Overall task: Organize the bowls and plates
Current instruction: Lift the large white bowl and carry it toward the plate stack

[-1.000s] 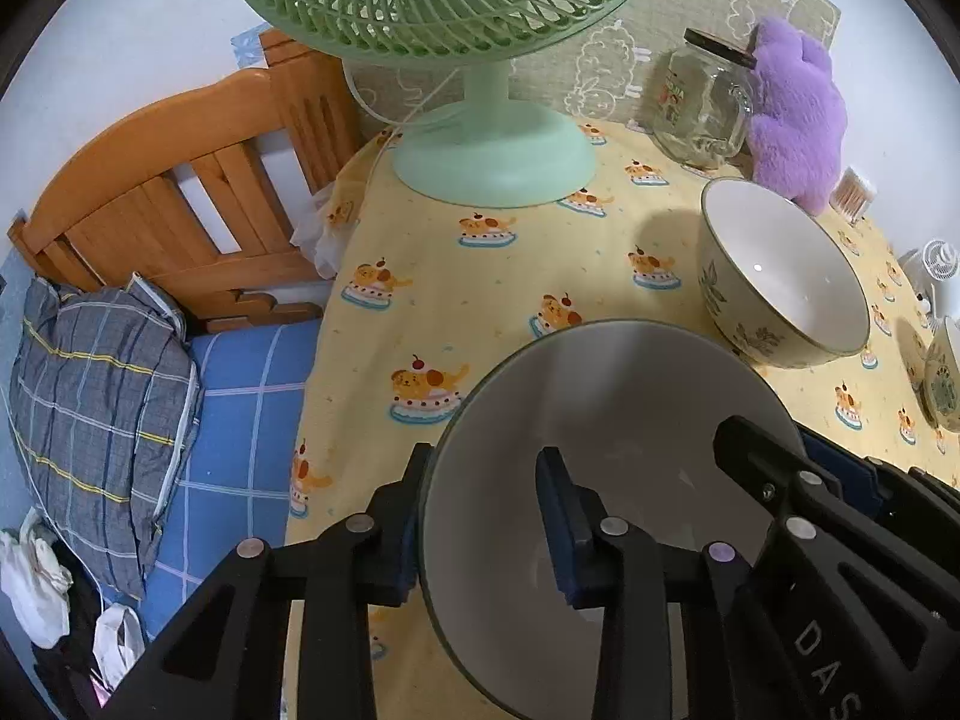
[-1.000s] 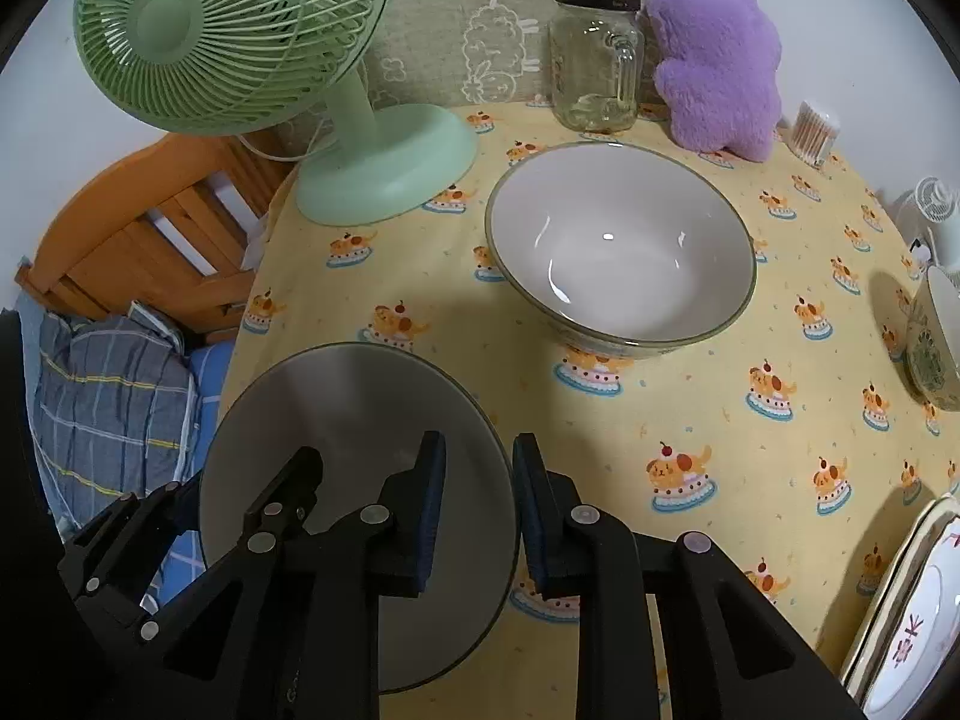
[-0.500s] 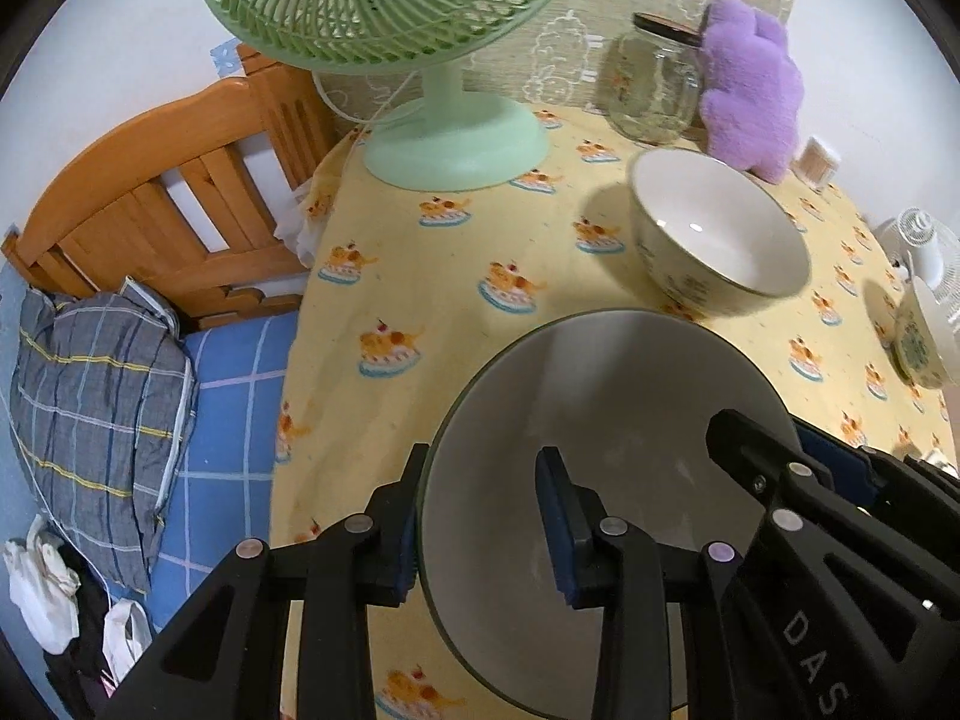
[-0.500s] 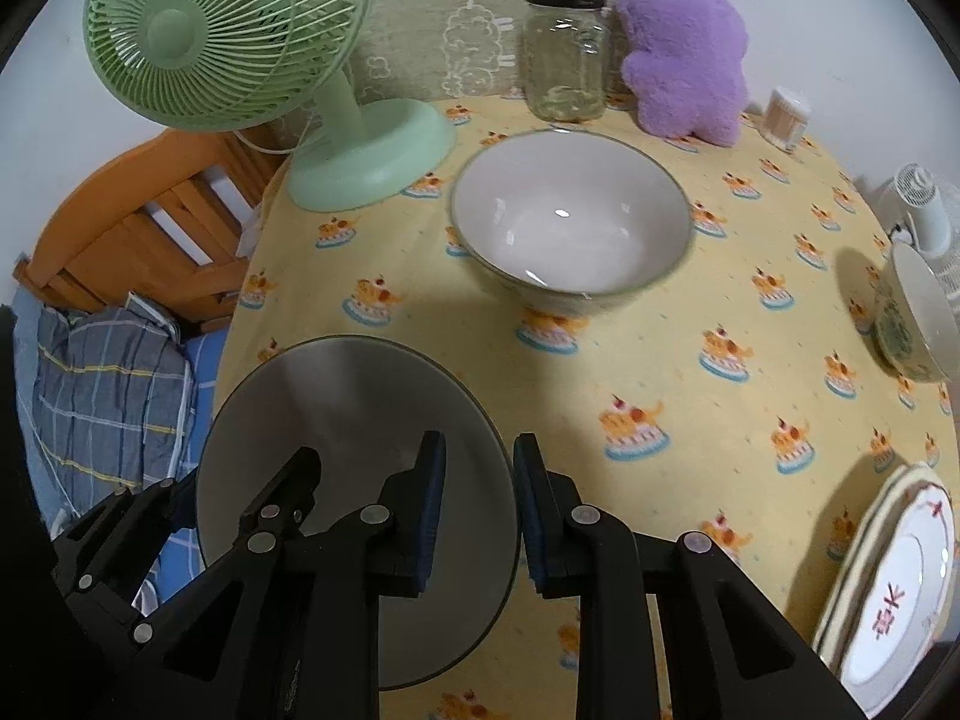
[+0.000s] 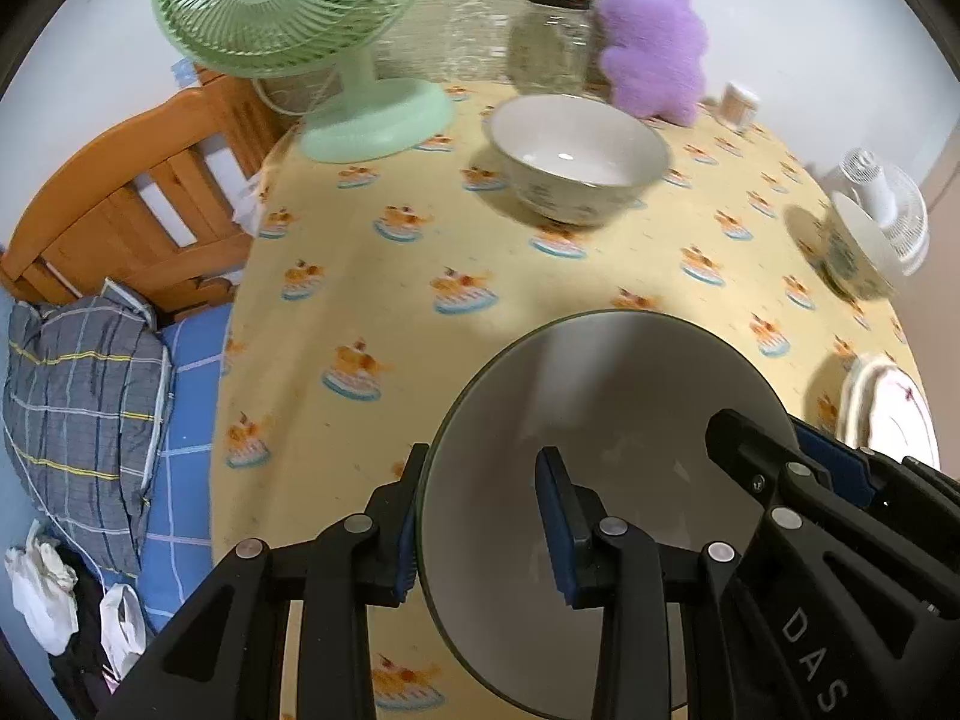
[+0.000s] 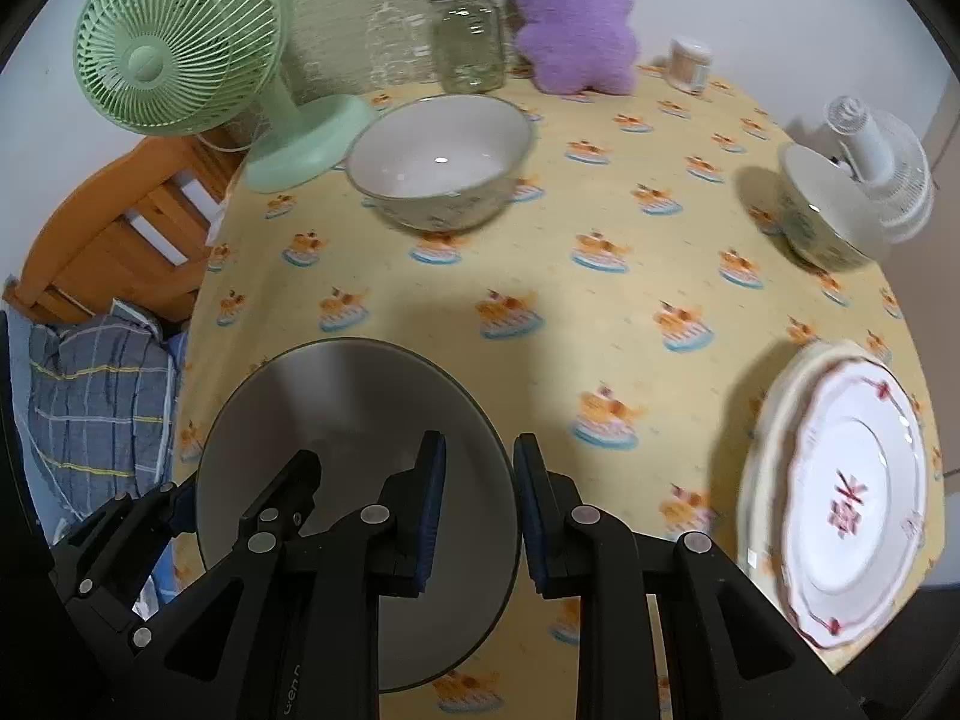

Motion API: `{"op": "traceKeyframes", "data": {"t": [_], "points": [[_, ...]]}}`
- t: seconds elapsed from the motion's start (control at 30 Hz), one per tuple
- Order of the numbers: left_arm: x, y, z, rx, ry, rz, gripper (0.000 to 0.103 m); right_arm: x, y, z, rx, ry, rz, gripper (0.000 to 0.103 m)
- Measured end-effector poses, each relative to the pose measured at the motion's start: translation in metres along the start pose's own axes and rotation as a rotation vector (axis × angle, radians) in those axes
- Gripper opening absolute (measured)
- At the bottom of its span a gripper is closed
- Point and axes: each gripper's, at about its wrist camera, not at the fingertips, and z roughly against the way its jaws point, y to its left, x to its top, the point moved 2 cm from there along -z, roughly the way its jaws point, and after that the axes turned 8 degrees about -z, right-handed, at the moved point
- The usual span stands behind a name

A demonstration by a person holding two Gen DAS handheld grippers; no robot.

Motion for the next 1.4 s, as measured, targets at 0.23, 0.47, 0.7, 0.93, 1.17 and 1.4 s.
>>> {"op": "traceKeyframes", "data": {"t": [0.23, 0.47, 0.7, 0.93, 1.17, 1.4], "points": [[-0.014, -0.038, 0.011, -0.032, -0.002, -0.02, 0.033, -0.018, -0.036, 0.02, -0.033, -0.011, -0.021, 0.027], [-0.027, -0.067, 0.013, -0.04, 0.013, -0.028, 0.033, -0.03, -0.066, 0.028, -0.047, -0.004, -0.02, 0.027], [-0.036, -0.083, 0.007, -0.029, 0.042, -0.006, 0.033, -0.036, -0.085, 0.023, -0.04, 0.027, -0.008, 0.027], [-0.04, -0.09, 0.002, -0.027, 0.06, 0.046, 0.033, -0.036, -0.092, 0.017, -0.032, 0.05, 0.021, 0.027], [-0.039, -0.098, -0.004, -0.006, 0.074, 0.067, 0.034, -0.031, -0.101, 0.011, -0.021, 0.072, 0.045, 0.027], [-0.04, -0.103, -0.005, 0.04, 0.074, 0.088, 0.037, -0.03, -0.104, 0.004, 0.023, 0.086, 0.087, 0.028]]}}
